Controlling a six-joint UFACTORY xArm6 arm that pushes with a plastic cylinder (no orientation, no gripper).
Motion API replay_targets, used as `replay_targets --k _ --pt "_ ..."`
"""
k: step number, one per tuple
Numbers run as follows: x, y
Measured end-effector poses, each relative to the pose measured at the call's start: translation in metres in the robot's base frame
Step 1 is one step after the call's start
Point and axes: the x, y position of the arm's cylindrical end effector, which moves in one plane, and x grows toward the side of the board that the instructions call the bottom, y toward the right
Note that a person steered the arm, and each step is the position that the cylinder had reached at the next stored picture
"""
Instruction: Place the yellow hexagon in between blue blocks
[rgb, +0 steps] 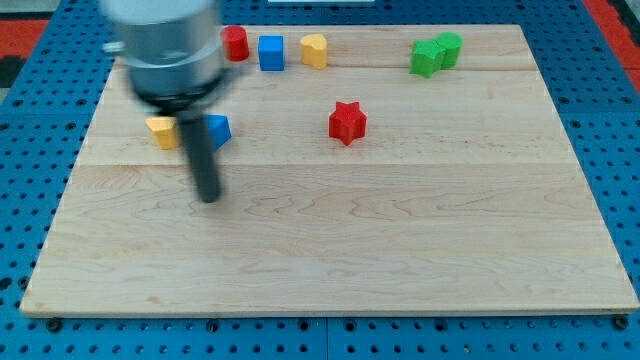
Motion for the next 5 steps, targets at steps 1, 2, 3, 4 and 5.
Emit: replay_targets --k 1,2,3,4,5 --pt "-0.04 -0.064" --pt "-0.113 -0.064" --pt "-0.132 0.002" --pt "-0.122 -0.084" --pt "-0.065 -0.043"
